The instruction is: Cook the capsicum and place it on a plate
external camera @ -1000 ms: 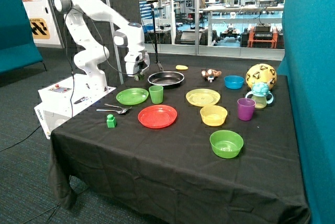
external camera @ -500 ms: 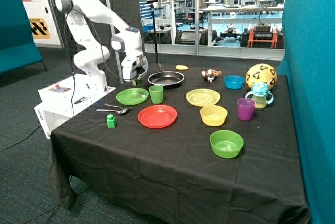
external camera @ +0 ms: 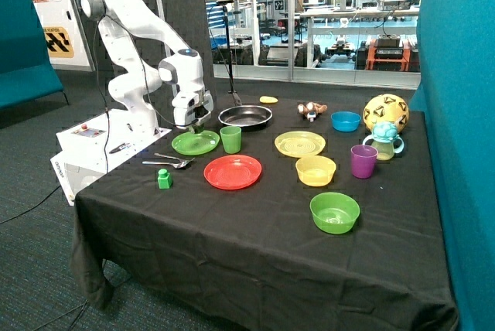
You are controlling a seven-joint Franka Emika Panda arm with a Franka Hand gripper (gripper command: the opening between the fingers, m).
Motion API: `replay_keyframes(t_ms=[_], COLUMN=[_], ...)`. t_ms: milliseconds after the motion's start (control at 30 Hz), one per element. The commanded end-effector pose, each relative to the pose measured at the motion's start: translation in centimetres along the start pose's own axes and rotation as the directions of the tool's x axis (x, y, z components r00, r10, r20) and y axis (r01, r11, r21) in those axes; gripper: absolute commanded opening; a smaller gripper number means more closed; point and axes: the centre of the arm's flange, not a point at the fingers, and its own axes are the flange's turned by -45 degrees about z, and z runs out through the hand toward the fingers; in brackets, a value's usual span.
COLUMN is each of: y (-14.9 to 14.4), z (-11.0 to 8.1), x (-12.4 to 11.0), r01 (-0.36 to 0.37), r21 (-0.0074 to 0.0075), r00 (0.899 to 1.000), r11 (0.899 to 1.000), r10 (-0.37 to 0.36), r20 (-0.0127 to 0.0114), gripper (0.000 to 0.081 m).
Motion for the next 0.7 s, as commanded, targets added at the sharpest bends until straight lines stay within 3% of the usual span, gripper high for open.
replay_keyframes(t_ms=[0, 433, 667], y=[1.9, 2.3, 2.1], z=[1.4, 1.9, 3.1], x=[-1.0, 0.5, 0.2], r01=[-0.011, 0.029, 0.038], r21=[-0.0013, -0.0013, -0.0013], r00=[1.000, 1.000, 0.999], r11=[1.000, 1.000, 0.999], r10=[0.011, -0.029, -0.038], r20=[-0.0001, -0.0001, 0.0000], gripper=[0.0000, 0.0000, 0.0000])
